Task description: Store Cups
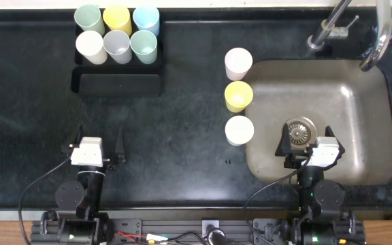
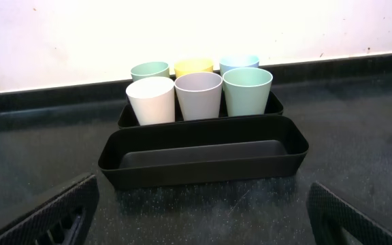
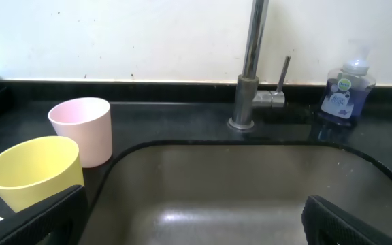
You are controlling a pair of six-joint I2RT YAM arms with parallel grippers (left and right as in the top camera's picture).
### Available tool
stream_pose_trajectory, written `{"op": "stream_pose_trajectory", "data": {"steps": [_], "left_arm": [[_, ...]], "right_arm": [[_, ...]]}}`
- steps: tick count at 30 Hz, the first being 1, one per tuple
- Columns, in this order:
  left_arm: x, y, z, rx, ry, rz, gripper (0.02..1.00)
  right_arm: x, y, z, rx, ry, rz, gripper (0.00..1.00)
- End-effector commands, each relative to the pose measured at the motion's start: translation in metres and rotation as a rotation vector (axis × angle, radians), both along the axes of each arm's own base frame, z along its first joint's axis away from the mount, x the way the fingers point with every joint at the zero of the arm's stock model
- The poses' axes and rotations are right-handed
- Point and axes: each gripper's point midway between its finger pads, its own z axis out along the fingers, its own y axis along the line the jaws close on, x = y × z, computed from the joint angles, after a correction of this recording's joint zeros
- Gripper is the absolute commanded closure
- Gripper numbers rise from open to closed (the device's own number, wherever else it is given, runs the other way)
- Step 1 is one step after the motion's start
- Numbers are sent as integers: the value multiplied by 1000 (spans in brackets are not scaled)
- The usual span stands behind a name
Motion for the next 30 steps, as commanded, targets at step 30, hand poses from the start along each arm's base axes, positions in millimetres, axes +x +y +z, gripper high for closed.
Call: {"op": "stream_pose_trajectory", "data": {"steps": [30], "left_arm": [[51, -85, 116, -508, 379, -165, 20]], "right_arm": [[0, 2, 4, 5, -18, 11, 9]]}}
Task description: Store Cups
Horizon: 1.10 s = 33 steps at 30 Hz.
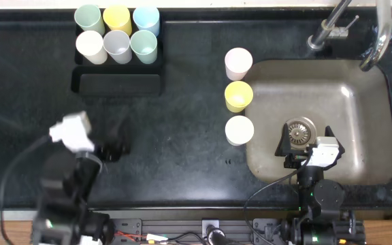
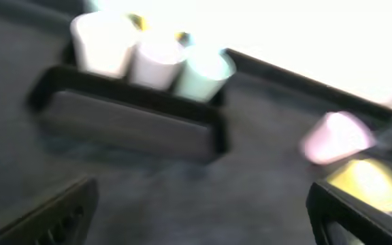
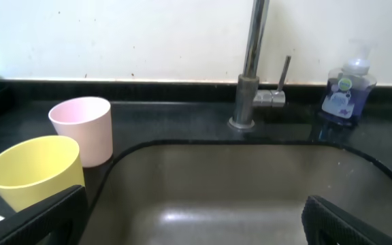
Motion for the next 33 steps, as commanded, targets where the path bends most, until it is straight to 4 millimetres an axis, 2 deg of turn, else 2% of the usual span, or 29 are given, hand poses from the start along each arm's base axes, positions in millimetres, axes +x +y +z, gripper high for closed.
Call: {"op": "stream_pose_trajectory", "data": {"steps": [1, 4, 6, 8, 11, 14, 20, 25, 33], "left_arm": [[50, -70, 70, -36, 50, -179, 18], [90, -146, 98, 69, 111, -361, 18], [113, -184, 101, 124, 205, -421, 18], [133, -207, 96, 161, 321, -442, 18], [155, -221, 79, 196, 490, -424, 18], [171, -232, 56, 219, 589, -416, 18], [186, -250, 4, 211, 701, -381, 18], [194, -253, -16, 234, 712, -345, 18], [205, -273, -41, 255, 695, -351, 18]], "right_arm": [[0, 2, 5, 5, -20, 11, 5], [0, 2, 5, 5, -20, 11, 5], [0, 2, 5, 5, -20, 11, 5], [0, 2, 5, 5, -20, 11, 5], [0, 2, 5, 5, -20, 11, 7], [0, 2, 5, 5, -20, 11, 5], [0, 2, 5, 5, -20, 11, 7], [0, 2, 5, 5, -20, 11, 5], [0, 2, 5, 5, -20, 11, 5]]}}
